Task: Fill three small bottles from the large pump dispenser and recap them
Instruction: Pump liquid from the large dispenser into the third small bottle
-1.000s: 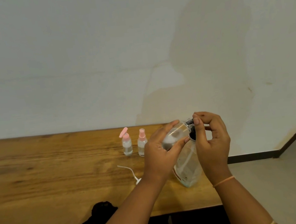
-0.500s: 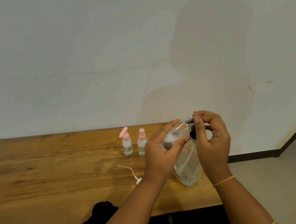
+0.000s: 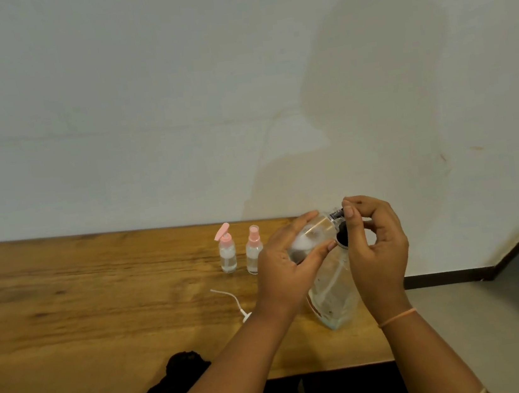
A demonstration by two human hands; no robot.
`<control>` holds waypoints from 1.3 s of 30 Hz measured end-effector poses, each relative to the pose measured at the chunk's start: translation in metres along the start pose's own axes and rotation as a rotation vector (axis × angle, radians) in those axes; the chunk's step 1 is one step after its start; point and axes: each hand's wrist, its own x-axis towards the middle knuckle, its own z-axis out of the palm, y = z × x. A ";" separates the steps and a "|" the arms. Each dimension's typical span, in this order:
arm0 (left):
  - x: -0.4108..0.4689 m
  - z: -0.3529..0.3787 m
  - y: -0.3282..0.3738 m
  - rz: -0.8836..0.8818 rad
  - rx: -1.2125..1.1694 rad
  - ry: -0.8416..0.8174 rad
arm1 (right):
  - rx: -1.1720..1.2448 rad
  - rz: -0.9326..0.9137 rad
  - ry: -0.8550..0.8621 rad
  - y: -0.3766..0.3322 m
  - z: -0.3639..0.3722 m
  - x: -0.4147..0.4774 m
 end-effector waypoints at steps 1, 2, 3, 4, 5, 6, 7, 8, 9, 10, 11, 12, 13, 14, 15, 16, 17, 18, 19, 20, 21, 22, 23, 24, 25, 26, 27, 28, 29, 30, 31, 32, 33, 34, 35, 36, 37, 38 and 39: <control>-0.001 0.001 -0.001 -0.006 -0.006 0.003 | -0.002 -0.002 0.006 0.002 -0.001 -0.001; -0.001 0.003 -0.001 -0.016 -0.006 0.003 | -0.007 -0.004 0.008 0.006 -0.002 -0.001; -0.002 0.005 -0.001 -0.028 -0.006 -0.001 | -0.013 -0.006 0.002 0.010 -0.004 -0.001; -0.002 0.006 -0.002 -0.042 -0.009 -0.006 | -0.022 -0.005 -0.009 0.013 -0.005 -0.002; -0.004 0.006 -0.002 -0.054 -0.015 -0.008 | -0.027 -0.005 -0.017 0.014 -0.006 -0.003; -0.004 0.005 -0.002 -0.062 -0.023 -0.004 | -0.024 -0.004 -0.020 0.013 -0.006 -0.003; -0.004 0.004 -0.002 -0.068 -0.030 0.001 | -0.011 0.006 -0.018 0.011 -0.006 -0.004; -0.004 0.004 -0.001 -0.070 -0.035 0.001 | 0.010 0.024 -0.013 0.008 -0.005 -0.004; -0.004 0.004 0.000 -0.068 -0.038 -0.003 | 0.034 0.046 -0.011 0.005 -0.004 -0.003; -0.004 0.004 0.001 -0.064 -0.043 -0.006 | 0.050 0.065 -0.009 0.003 -0.004 -0.002; -0.003 0.004 0.001 -0.054 -0.048 -0.005 | 0.058 0.078 -0.004 0.001 -0.003 -0.001; -0.002 0.004 0.002 -0.044 -0.053 -0.001 | 0.060 0.084 0.000 0.000 -0.003 0.001; 0.000 0.005 0.001 -0.039 -0.054 0.004 | 0.062 0.088 0.003 0.000 -0.002 0.002; 0.001 0.005 0.001 -0.038 -0.058 0.009 | 0.061 0.084 0.006 0.000 -0.002 0.003; 0.001 0.006 0.000 -0.041 -0.066 0.016 | 0.054 0.072 0.008 0.001 -0.002 0.002; 0.000 0.007 -0.001 -0.047 -0.077 0.022 | 0.043 0.054 0.006 0.002 -0.002 0.002; -0.001 0.008 -0.002 -0.054 -0.075 0.023 | 0.031 0.036 -0.002 0.005 -0.003 0.001; -0.002 0.009 -0.004 -0.064 -0.064 0.017 | 0.017 0.023 -0.011 0.009 -0.004 0.000; -0.003 0.009 -0.004 -0.071 -0.054 0.010 | 0.007 0.015 -0.018 0.011 -0.005 -0.002; -0.005 0.008 -0.004 -0.077 -0.055 0.005 | 0.002 0.012 -0.020 0.013 -0.006 -0.003; -0.005 0.007 -0.004 -0.080 -0.056 0.002 | 0.007 0.017 -0.016 0.012 -0.006 -0.003; -0.004 0.006 -0.003 -0.079 -0.054 0.003 | 0.016 0.029 -0.009 0.011 -0.005 -0.003; -0.003 0.006 -0.003 -0.077 -0.048 0.011 | 0.026 0.043 -0.001 0.009 -0.003 -0.002; -0.002 0.006 -0.002 -0.073 -0.044 0.018 | 0.032 0.054 0.008 0.006 -0.002 -0.001; -0.002 0.006 0.000 -0.065 -0.047 0.022 | 0.034 0.058 0.015 0.003 -0.002 0.001; -0.001 0.006 0.002 -0.054 -0.054 0.024 | 0.033 0.055 0.019 0.002 -0.002 0.003; 0.000 0.006 0.003 -0.044 -0.054 0.024 | 0.027 0.047 0.017 0.001 -0.002 0.004; 0.000 0.006 0.003 -0.041 -0.048 0.023 | 0.020 0.041 0.014 0.001 -0.003 0.004; 0.000 0.006 0.004 -0.041 -0.044 0.020 | 0.016 0.037 0.012 0.002 -0.003 0.003; 0.000 0.006 0.004 -0.040 -0.040 0.019 | 0.016 0.033 0.013 0.003 -0.004 0.002; -0.001 0.006 0.003 -0.039 -0.036 0.019 | 0.016 0.026 0.012 0.005 -0.005 0.001; -0.001 0.007 0.002 -0.039 -0.025 0.019 | 0.012 0.016 0.009 0.008 -0.006 0.000; -0.002 0.007 0.000 -0.042 -0.014 0.015 | 0.001 0.006 0.002 0.011 -0.006 -0.002; -0.003 0.007 -0.002 -0.050 -0.007 0.009 | -0.014 -0.001 -0.008 0.014 -0.006 -0.004; -0.005 0.007 -0.003 -0.055 -0.003 0.008 | -0.025 -0.004 -0.014 0.016 -0.006 -0.006; -0.005 0.006 -0.003 -0.052 0.003 0.013 | -0.026 -0.002 -0.015 0.017 -0.006 -0.006; -0.005 0.006 -0.002 -0.047 0.009 0.019 | -0.020 0.004 -0.013 0.016 -0.005 -0.006; -0.004 0.006 -0.002 -0.042 0.010 0.024 | -0.007 0.013 -0.005 0.013 -0.004 -0.006; -0.003 0.006 -0.001 -0.038 0.003 0.027 | 0.009 0.022 0.004 0.010 -0.003 -0.004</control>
